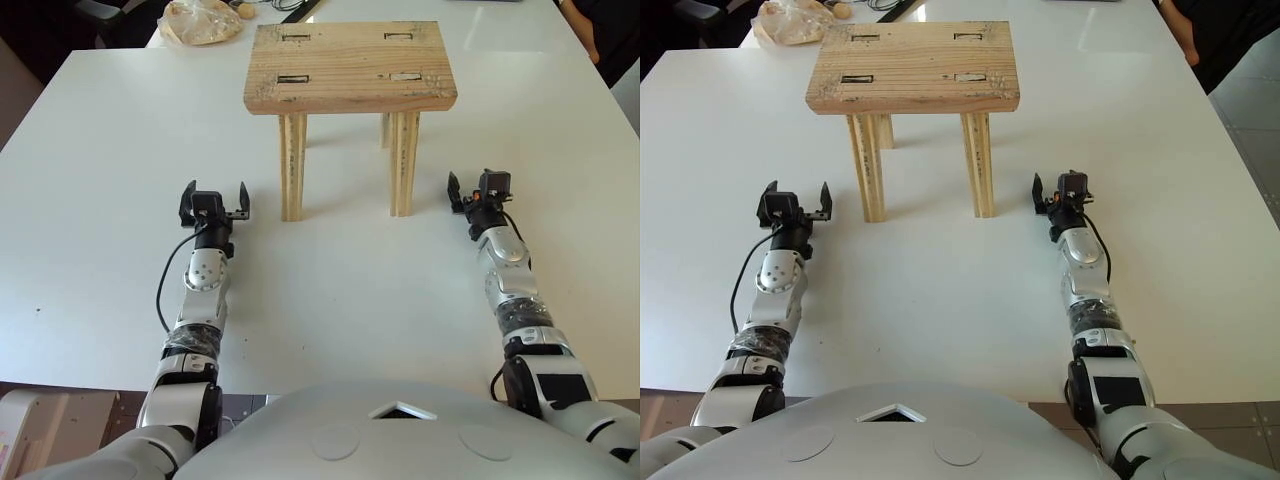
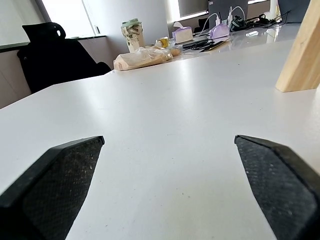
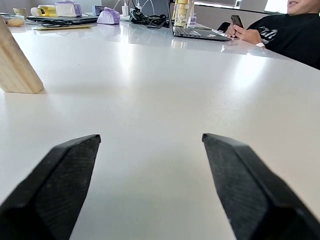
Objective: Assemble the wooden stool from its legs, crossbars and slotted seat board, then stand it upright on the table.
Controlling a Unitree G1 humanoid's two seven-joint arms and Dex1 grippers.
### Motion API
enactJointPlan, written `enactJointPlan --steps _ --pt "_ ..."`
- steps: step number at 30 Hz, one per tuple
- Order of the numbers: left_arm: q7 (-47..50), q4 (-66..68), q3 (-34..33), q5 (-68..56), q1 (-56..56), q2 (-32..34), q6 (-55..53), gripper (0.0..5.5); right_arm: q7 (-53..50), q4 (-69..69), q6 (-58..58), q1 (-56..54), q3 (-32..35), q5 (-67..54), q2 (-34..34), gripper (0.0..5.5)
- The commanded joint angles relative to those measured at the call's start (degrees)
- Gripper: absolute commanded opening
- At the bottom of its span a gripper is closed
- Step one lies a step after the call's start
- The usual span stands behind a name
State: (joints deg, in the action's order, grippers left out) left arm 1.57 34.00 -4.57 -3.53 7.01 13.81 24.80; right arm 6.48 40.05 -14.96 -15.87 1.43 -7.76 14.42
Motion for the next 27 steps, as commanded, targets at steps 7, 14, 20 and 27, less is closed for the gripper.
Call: enactJointPlan --steps 7,14,20,27 --pt "-5.2 13.6 -4.9 -3.5 7.7 0.5 0.7 4.82 -3.3 13.2 -2.3 -3.3 0.6 4.1 -4.3 3.76" --pt "-9.1 21.8 -7.1 -4.3 16.2 3.7 -0.8 4.82 -8.7 19.1 -5.9 -3.7 1.7 5.2 -8.0 3.76" --pt "-12.3 26.7 -8.7 -4.8 20.7 7.5 -0.7 4.82 -12.2 22.8 -8.4 -4.7 2.1 6.1 -10.4 3.76" --pt "-11.9 30.0 -8.9 -3.1 22.1 8.9 1.3 4.82 -11.5 25.1 -8.1 -6.5 5.5 4.1 -9.6 3.76"
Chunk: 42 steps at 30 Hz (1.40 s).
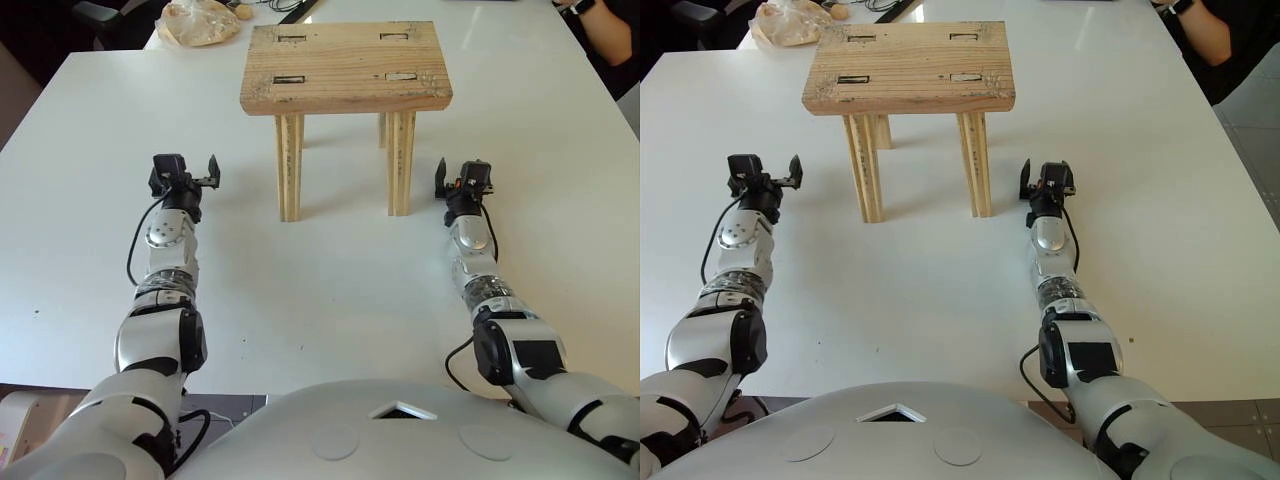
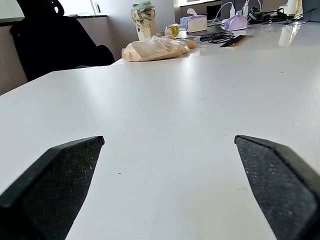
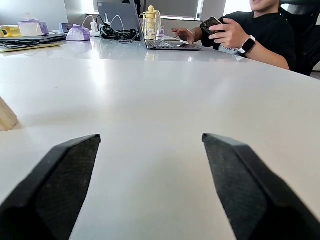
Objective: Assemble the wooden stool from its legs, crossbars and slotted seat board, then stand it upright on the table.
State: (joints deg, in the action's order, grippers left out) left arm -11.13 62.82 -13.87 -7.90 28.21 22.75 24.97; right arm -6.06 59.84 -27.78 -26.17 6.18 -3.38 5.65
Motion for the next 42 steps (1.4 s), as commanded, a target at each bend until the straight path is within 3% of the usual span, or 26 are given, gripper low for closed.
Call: enactJointPlan --steps 1,10,15,23,42 --pt "1.0 1.3 0.5 1.5 0.9 -0.5 1.6 4.82 1.4 5.3 4.8 3.6 0.9 -0.2 -0.3 3.76" --pt "4.7 0.2 1.3 3.0 -1.9 -3.4 5.4 4.82 3.1 6.4 6.0 1.8 2.1 -0.1 3.2 3.76" --pt "7.4 -0.9 0.5 2.9 -5.1 -4.8 7.4 4.82 5.1 5.6 6.1 1.0 -1.2 3.3 3.7 3.76" --pt "12.4 -3.0 1.5 4.8 -9.4 -7.3 10.1 4.82 8.1 5.9 8.4 -1.7 -1.2 3.2 5.5 3.76" --pt "16.6 -3.4 2.5 5.9 -7.8 -10.7 10.5 4.82 10.0 9.4 11.2 -6.6 -1.4 4.6 10.7 3.76"
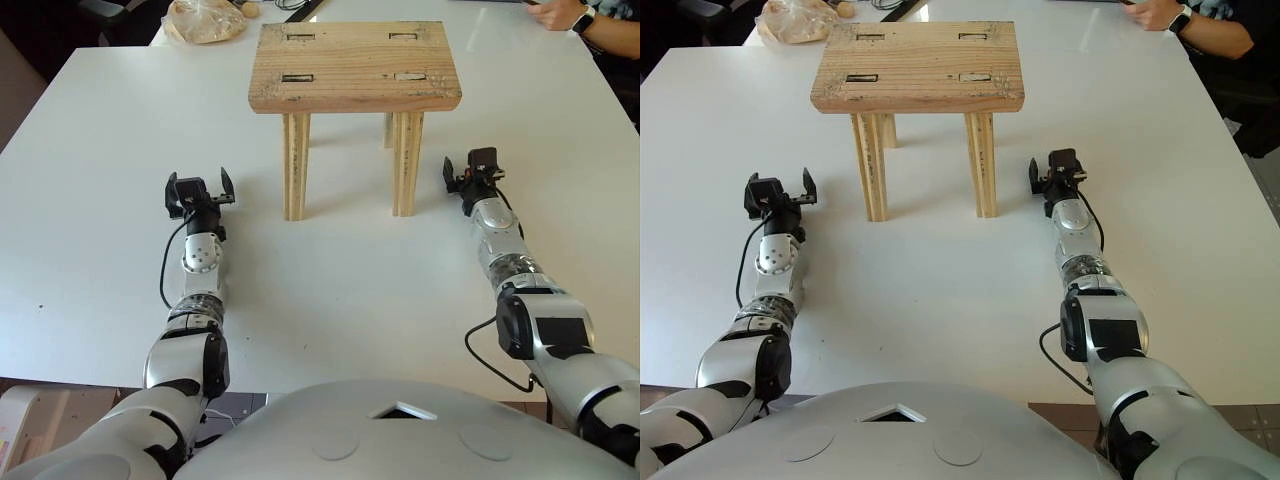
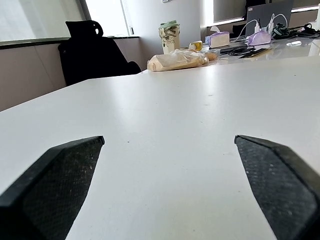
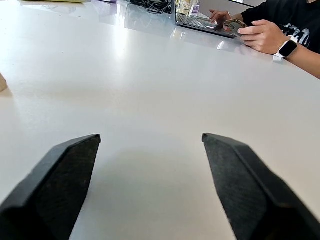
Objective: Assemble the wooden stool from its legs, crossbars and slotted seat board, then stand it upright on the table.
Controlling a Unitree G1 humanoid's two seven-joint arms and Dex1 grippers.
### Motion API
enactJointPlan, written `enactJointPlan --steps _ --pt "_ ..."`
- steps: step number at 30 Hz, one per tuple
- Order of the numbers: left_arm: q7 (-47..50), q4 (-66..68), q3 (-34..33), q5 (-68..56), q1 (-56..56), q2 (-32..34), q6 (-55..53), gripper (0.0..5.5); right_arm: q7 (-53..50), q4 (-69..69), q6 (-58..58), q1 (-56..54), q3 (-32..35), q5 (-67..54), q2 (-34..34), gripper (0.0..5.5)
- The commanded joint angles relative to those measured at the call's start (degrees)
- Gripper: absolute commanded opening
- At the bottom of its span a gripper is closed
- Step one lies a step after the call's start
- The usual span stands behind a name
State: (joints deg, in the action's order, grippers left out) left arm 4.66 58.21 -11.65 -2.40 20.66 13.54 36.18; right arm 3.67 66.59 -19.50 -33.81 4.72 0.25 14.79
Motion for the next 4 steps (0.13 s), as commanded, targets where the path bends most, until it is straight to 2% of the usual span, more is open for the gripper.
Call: enactJointPlan --steps 1,4 --pt "0.9 1.3 0.2 0.4 -0.3 -1.6 -0.7 4.82 0.3 2.8 3.0 1.0 0.0 1.0 1.7 3.76" --pt "1.0 1.9 0.1 0.3 -0.6 -2.2 -0.5 4.82 0.5 3.2 3.0 1.0 -0.1 1.3 1.8 3.76"
